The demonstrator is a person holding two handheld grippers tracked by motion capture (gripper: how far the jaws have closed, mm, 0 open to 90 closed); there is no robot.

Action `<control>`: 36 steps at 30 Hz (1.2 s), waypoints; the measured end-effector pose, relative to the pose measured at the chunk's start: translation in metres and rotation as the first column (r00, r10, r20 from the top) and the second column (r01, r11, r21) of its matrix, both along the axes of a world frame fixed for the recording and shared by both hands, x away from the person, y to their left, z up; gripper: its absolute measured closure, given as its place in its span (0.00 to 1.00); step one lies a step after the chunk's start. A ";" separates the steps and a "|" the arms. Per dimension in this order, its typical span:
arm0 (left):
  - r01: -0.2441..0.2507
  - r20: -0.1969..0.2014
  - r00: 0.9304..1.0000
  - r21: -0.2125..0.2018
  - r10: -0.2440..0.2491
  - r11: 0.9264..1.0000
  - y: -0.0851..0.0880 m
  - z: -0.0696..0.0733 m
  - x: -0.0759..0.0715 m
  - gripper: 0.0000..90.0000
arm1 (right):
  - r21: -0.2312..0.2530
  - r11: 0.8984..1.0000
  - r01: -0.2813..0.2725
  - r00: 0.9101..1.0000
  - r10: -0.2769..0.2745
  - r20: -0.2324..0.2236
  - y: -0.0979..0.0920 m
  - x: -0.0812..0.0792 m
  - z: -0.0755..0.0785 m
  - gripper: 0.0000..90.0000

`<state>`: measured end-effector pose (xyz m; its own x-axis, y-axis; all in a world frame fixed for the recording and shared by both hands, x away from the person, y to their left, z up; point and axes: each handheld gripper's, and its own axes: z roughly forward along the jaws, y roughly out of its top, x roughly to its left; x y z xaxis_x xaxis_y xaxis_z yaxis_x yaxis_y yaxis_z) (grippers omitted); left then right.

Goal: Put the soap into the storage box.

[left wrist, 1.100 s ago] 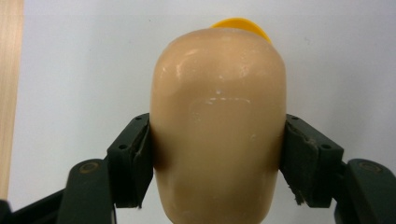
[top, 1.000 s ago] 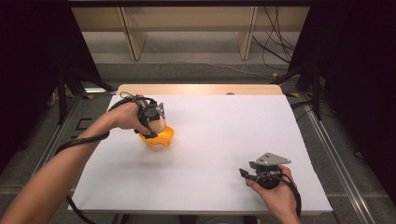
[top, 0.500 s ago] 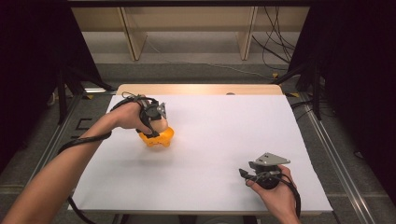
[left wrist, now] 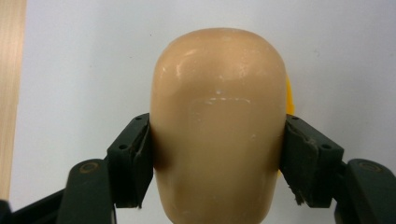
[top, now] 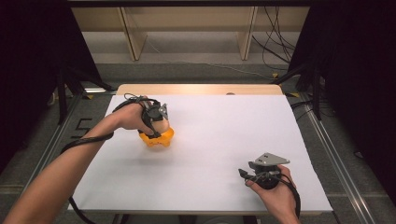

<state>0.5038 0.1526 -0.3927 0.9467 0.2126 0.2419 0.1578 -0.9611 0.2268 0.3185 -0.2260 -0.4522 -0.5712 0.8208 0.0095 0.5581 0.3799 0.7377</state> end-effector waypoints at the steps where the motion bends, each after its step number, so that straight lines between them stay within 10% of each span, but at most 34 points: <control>1: -0.004 -0.002 1.000 -0.002 0.004 1.000 0.001 -0.001 0.000 0.36 | 0.004 1.000 0.006 1.000 -0.006 -0.004 0.001 0.000 0.001 0.58; 36: -0.004 -0.030 1.000 0.006 0.004 1.000 0.002 -0.017 0.001 0.36 | 0.013 1.000 0.008 1.000 -0.007 -0.010 0.001 -0.001 0.001 0.58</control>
